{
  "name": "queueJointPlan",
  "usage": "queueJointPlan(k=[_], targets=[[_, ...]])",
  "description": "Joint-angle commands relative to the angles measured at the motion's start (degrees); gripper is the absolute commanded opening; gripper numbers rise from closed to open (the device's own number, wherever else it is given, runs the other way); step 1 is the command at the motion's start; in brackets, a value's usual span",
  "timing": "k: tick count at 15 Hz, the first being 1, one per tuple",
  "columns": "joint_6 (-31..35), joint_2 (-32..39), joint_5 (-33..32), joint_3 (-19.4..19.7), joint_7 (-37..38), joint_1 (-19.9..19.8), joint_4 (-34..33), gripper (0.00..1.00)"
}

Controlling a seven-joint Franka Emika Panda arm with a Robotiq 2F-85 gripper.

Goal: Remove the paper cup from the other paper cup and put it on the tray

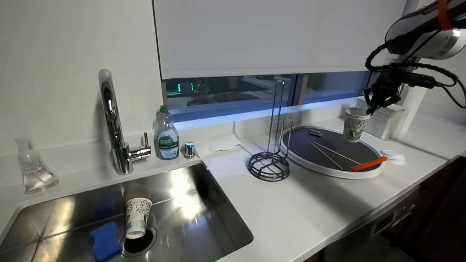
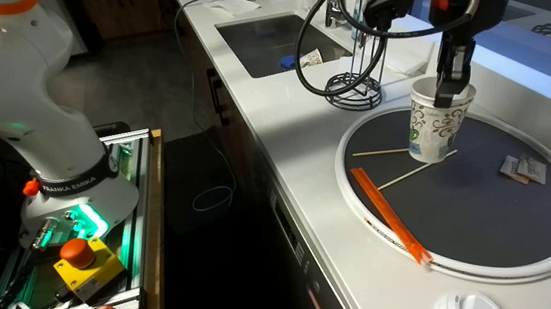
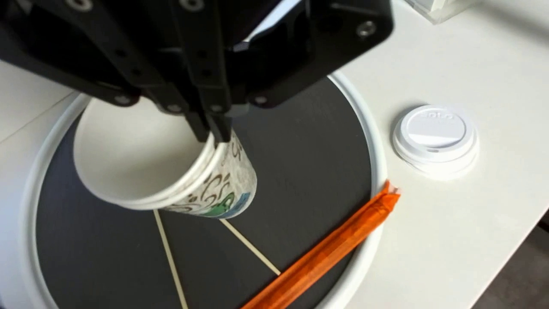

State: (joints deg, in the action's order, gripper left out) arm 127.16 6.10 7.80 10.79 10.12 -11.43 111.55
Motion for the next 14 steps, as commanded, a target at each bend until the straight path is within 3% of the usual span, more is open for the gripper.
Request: queueJointPlan(k=[1, 6, 14], targets=[[-2.70, 1.36, -3.19, 0.61, -0.44, -0.06, -1.17, 0.01], [-5.86, 3.28, -3.31, 0.87, 0.30, -0.18, -1.96, 0.01], [-3.86, 3.25, -2.26, 0.97, 0.96, -0.13, -0.79, 0.04]])
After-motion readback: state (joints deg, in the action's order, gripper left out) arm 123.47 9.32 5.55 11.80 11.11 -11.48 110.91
